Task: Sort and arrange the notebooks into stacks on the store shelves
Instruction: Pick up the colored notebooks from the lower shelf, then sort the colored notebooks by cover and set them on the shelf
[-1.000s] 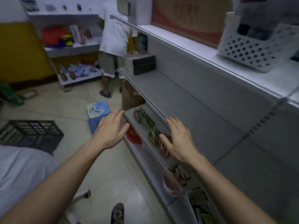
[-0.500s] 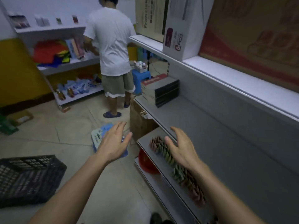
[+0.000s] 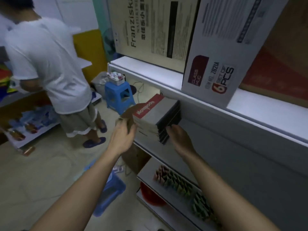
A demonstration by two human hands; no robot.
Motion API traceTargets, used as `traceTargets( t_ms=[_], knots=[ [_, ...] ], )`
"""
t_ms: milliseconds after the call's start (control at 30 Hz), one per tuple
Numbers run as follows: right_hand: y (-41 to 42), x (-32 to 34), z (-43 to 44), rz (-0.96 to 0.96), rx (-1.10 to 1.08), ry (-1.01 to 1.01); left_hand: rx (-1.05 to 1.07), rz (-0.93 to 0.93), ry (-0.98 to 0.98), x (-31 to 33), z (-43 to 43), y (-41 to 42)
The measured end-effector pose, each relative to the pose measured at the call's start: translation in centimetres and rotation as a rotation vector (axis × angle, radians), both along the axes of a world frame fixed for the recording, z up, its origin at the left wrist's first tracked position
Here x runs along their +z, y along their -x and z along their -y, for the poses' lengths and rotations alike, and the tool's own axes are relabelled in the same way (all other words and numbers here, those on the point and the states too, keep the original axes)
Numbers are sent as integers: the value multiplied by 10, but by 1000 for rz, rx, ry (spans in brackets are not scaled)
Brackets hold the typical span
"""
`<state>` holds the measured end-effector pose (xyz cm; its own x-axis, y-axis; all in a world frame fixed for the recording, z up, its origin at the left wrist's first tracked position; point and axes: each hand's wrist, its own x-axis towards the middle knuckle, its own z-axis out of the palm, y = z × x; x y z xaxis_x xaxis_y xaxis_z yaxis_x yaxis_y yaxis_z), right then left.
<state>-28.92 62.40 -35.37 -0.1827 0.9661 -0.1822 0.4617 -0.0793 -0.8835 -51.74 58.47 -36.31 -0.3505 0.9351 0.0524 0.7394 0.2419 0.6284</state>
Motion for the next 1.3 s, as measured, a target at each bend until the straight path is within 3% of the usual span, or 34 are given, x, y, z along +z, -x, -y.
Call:
traceTargets(
  t_ms=[100,267,533,667,767,900,1300],
  knots=[
    [25,3,-32,-110,-195,86,-4,90,-72,-11,-56,23],
    [66,2,-59,-153,-381,212,-214,400,77,-15,-114,31],
    [97,-6,-70,-106,-588,150,-300,328,83,-41,-123,35],
    [82,-4,-68,-268,-659,231,-342,324,52,-41,-117,33],
    [75,-2,-65,-545,-673,354,-342,383,14,-37,-118,31],
    [70,4,-62,-689,-626,460,-351,487,-2,-26,-118,26],
    [51,-9,-34,-687,-653,290,-391,715,68,-23,-89,12]
  ],
)
